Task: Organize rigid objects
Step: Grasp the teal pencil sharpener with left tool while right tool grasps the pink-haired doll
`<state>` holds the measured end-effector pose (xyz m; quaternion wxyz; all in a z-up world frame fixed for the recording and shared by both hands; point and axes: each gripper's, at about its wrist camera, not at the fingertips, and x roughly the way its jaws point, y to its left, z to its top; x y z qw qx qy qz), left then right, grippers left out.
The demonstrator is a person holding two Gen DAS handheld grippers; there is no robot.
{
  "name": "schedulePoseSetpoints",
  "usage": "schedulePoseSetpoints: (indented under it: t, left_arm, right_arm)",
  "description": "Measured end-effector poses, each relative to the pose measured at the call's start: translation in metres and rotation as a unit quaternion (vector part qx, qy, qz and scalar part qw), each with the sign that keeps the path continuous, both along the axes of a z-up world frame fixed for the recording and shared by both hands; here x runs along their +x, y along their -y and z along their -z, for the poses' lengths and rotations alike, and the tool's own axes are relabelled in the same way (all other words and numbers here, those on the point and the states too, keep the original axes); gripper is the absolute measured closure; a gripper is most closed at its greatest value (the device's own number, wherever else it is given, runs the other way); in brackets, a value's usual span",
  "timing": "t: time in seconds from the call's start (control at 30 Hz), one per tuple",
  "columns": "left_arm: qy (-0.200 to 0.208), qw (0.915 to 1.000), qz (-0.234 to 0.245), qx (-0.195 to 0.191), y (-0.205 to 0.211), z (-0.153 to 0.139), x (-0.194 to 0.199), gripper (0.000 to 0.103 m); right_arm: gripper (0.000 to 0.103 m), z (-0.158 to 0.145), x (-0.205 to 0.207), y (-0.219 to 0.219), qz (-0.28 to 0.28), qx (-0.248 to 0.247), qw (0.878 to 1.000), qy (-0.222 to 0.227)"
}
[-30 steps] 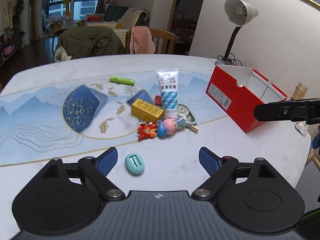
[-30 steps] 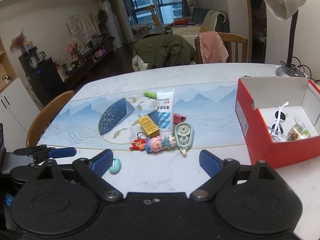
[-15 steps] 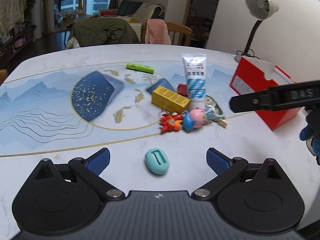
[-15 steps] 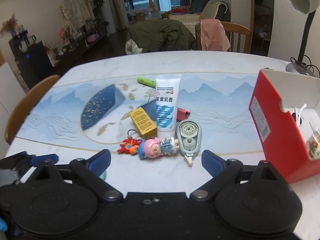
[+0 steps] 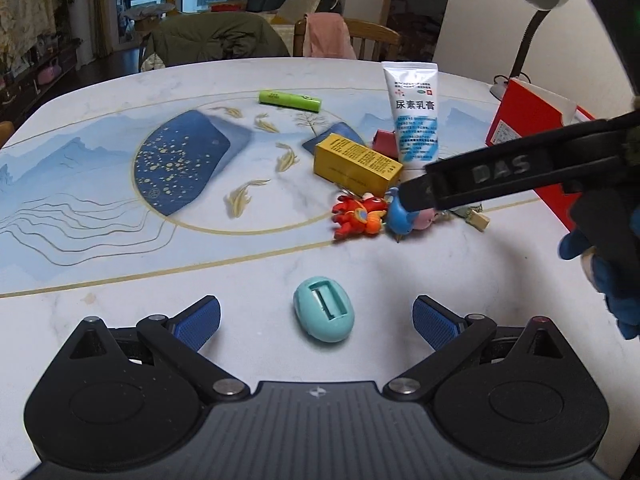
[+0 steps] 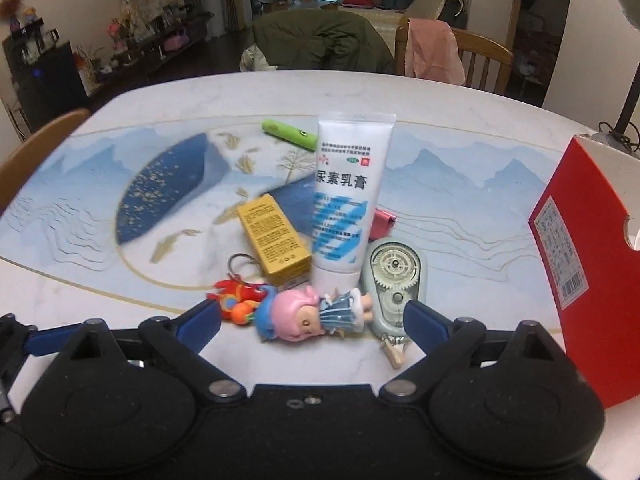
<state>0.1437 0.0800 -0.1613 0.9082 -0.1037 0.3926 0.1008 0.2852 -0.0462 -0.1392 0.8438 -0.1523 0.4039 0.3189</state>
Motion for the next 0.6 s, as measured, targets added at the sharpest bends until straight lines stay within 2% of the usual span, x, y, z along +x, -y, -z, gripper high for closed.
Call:
schedulePoseSetpoints:
  t: [0.07,0.4,0.5,0.6]
  left_arm:
    - [0.001,1.0000,-0.006,-0.001,0.000,0.001,0.001,0.000]
    - [0.001,0.9999,-0.009,-0.011,0.002,0.007,0.006,0.001]
    - [-0.001,0.9999,-0.007,-0.011,0.003,0.007,0.007,0.010]
    - [-0.007,0.9999,-0.008,-0.001,0.005,0.008,0.008,0.014]
  right_arm:
    - [0.013,0.005,0.002,-0.003,-0.006,-0.013,1.000,-0.004]
    - [0.024,0.016,0.002,-0.015,-0.022,-0.042,0.999,0.005]
    - [0.027,0.018,0.004,-0.016,-0.024,-0.047,0.999,0.006]
    - [0.028,0.019,0.005,-0.017,-0.022,-0.048,0.999,0.007]
